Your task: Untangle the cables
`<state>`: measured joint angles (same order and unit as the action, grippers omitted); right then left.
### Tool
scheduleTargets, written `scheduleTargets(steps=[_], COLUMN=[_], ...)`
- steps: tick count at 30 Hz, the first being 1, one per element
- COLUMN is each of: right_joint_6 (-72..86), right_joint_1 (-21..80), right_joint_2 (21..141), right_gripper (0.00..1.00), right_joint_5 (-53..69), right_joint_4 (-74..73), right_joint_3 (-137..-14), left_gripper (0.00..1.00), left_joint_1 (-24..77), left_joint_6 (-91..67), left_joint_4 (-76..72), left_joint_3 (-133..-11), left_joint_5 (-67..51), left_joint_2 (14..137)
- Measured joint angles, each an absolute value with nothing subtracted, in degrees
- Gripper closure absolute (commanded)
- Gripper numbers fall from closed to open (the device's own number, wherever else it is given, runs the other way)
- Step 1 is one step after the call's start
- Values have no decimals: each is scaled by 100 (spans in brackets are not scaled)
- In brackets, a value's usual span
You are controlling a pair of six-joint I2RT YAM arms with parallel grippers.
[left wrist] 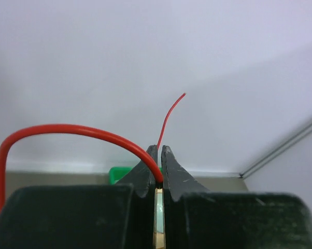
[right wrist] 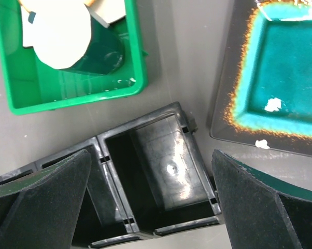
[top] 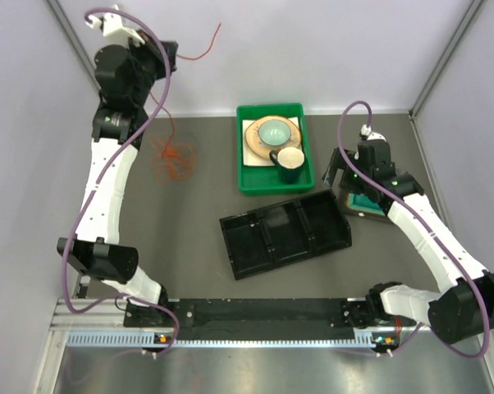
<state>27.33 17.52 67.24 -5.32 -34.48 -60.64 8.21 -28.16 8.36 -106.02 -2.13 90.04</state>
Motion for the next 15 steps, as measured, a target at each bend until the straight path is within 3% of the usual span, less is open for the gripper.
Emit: scheduleTargets(steps=[9, 15], right_joint_6=[2773, 2681], right_joint_1=[1756, 2088], right_joint_2=[6724, 6700], right_gripper=[2, 2], right_joint_5=[-390, -244], right_joint_4=[-3251, -2910], right_joint_3=[-6064, -6064], left_gripper=[100, 100], left_joint_1=[847, 913], left_joint_6=[-2779, -3114], left_joint_4=[1498, 1518], left_joint_3=[-13080, -13500], left_joint_5=[-1146, -1719], left_joint_2=[9614, 9771])
